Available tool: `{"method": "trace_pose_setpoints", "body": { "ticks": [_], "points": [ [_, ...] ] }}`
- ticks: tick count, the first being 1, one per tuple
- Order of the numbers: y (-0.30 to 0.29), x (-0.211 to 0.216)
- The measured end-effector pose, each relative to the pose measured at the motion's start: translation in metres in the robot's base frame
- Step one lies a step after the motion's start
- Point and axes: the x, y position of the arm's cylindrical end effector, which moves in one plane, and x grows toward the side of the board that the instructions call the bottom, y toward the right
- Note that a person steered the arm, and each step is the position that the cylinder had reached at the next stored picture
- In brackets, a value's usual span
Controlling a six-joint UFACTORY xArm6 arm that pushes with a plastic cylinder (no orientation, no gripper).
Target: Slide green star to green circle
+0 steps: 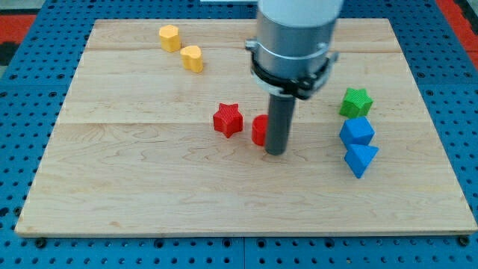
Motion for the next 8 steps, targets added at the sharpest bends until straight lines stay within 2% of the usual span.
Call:
{"method": "trace_pose_setpoints", "body": {
  "ticks": [1,2,3,5,6,8],
  "points": [
    [0.004,-0.013],
    [0.055,-0.037],
    [0.075,-0.054],
    [0.15,-0.028],
    [0.167,-0.044],
    [0.153,-0.135]
  ]
}}
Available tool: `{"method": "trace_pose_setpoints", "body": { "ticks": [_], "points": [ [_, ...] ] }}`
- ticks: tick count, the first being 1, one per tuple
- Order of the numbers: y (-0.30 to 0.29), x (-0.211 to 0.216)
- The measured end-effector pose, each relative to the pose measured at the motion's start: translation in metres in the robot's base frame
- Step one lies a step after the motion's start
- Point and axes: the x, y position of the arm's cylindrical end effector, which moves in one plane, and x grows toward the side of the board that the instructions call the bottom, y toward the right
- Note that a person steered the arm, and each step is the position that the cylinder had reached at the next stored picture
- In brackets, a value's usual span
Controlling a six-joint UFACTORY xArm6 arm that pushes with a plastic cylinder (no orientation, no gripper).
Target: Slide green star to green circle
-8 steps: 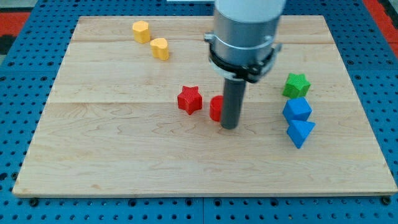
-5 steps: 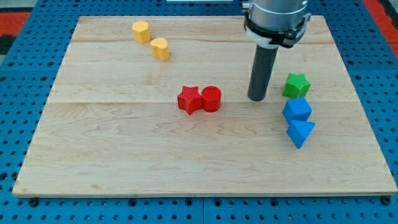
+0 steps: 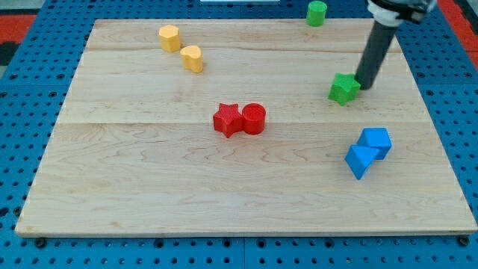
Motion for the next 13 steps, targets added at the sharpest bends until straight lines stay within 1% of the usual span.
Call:
{"method": "trace_pose_setpoints", "body": {
  "ticks": [1,2,3,4,5,6,7,8,9,10,11,12,13],
  "points": [
    [0.05,-0.056],
    [0.075,-0.129],
    [0.064,-0.159],
    [0.064,-0.159],
    [0.026,-0.156],
    [0.002,-0.118],
    [-0.019,-0.07],
    [0.063,-0.019],
    [0.072,0.074],
    [-0.008,0.072],
    [-0.062,0.009],
    [-0.069,-0.027],
    [-0.071,0.023]
  ]
}}
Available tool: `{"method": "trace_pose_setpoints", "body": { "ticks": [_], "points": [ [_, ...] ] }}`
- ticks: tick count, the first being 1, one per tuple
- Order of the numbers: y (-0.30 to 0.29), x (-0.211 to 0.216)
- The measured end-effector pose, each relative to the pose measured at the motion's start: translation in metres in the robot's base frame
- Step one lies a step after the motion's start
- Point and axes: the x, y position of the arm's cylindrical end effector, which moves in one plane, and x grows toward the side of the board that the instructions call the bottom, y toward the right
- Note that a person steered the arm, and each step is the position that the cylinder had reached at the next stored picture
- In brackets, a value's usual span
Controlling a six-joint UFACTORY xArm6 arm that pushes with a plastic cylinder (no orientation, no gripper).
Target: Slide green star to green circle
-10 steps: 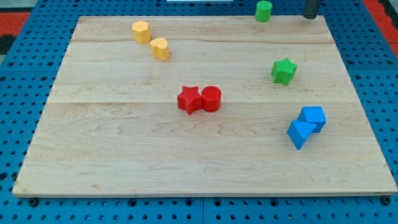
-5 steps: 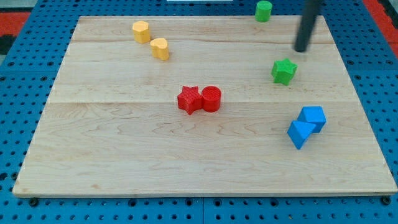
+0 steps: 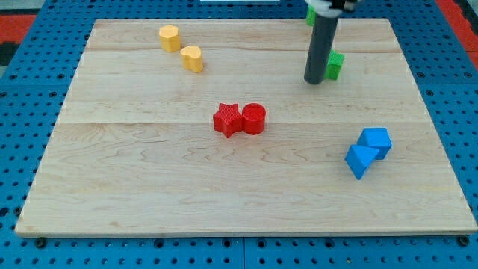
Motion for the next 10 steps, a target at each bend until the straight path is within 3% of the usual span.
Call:
{"method": "trace_pose_setpoints", "body": {
  "ticks": [1,2,5,7,8,9,10],
  "points": [
    [0.01,-0.012],
    [0.014,-0.053],
    [0.052,-0.039],
    [0.054,-0.104],
    [0.071,-0.091],
    [0.11,-0.106],
    [0.063,-0.135]
  ]
}}
